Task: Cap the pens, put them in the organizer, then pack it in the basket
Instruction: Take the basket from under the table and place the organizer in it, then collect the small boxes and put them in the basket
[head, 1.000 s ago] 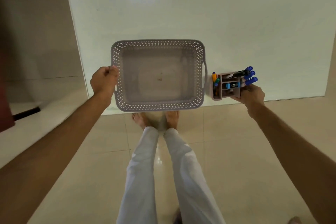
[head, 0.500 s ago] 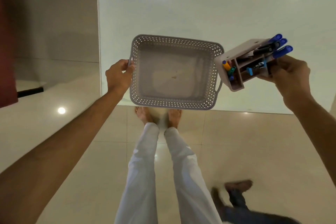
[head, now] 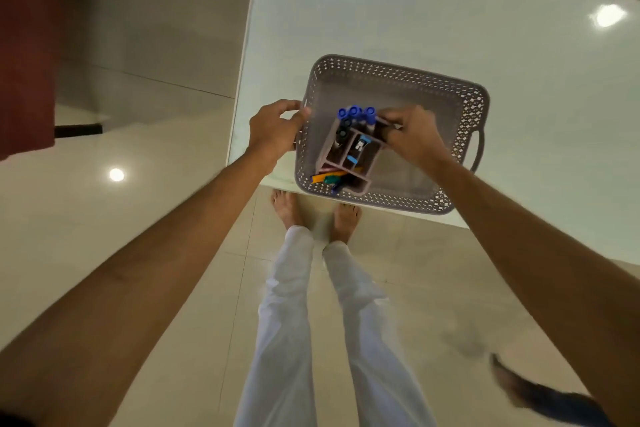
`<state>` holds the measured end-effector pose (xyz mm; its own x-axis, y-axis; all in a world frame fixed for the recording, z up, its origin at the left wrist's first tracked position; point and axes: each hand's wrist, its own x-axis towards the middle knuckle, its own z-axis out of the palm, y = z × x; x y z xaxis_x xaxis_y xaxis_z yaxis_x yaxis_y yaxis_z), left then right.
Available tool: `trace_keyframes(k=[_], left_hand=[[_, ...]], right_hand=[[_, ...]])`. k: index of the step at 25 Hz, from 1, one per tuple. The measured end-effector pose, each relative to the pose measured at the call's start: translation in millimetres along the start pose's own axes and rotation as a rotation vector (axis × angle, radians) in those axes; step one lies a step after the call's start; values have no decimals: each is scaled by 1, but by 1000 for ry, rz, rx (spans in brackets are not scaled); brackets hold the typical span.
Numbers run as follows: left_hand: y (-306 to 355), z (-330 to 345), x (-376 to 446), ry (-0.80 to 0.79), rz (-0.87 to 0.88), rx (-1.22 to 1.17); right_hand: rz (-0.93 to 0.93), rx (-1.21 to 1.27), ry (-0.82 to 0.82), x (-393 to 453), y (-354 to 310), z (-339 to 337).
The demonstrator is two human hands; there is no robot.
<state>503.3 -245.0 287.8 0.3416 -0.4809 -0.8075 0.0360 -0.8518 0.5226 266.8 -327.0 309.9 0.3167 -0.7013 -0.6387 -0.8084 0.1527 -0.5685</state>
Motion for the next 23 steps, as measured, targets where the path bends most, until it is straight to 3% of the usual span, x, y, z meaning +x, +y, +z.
trace_keyframes(k=[9, 13, 15, 19, 23], left_hand=[[-3, 0, 4, -10, -10, 25], [4, -9, -9, 12, 167, 250], [16, -28, -31, -3, 331, 446], [82, -98, -117, -11, 577, 796], [180, -175, -248, 130, 732, 966]], right_hand=[[103, 147, -113, 8, -28, 36], [-4, -82, -132, 1, -41, 22], [-40, -232, -41, -12, -53, -4], [-259, -591, -41, -77, -105, -103], [-409, -907, 96, -189, -185, -217]])
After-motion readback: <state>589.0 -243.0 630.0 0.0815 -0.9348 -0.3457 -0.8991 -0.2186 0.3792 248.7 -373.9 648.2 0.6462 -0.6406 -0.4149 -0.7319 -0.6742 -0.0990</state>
